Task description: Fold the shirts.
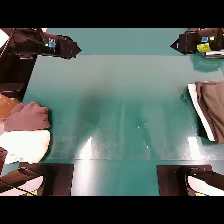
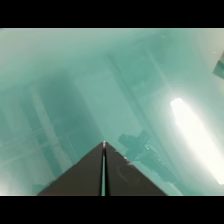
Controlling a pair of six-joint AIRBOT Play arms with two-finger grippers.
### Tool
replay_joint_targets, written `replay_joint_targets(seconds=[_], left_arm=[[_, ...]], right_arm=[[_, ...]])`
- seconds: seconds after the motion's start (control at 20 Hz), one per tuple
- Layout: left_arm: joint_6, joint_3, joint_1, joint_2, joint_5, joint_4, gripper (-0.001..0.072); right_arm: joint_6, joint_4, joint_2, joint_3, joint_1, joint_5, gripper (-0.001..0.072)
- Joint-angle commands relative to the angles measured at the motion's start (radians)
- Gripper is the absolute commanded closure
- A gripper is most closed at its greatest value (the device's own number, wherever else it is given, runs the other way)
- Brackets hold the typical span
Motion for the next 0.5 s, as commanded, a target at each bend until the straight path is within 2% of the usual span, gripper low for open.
replay_joint_targets(seconds=[0.0, 0.15, 0.2, 0.25, 0.35, 0.45], left_arm=[[-0.003, 0.000, -0.001, 0.000, 0.004, -0.002, 0.0681], [-0.010, 0.000, -0.001, 0.001, 0.155, -0.036, 0.0681], [-0.007, 0.000, 0.002, 0.007, 0.166, -0.024, 0.0681], [-0.008, 0.001, 0.012, 0.020, 0.129, 0.000, 0.0682], [-0.036, -0.001, 0.064, 0.050, -0.051, 0.077, 0.0682], [-0.066, -0.052, 0.127, 0.097, -0.211, 0.232, 0.0682]], right_arm=[[0.000, 0.000, 0.000, 0.000, 0.001, 0.008, 0.0697], [0.000, 0.000, 0.000, 0.000, 0.001, 0.006, 0.0697], [0.000, 0.000, 0.000, 0.000, 0.001, 0.005, 0.0697], [0.000, 0.000, 0.000, 0.000, 0.001, 0.006, 0.0697], [0.000, 0.000, 0.000, 0.000, 0.001, 0.017, 0.0697], [0.000, 0.000, 0.000, 0.000, 0.001, 0.036, 0.0697]])
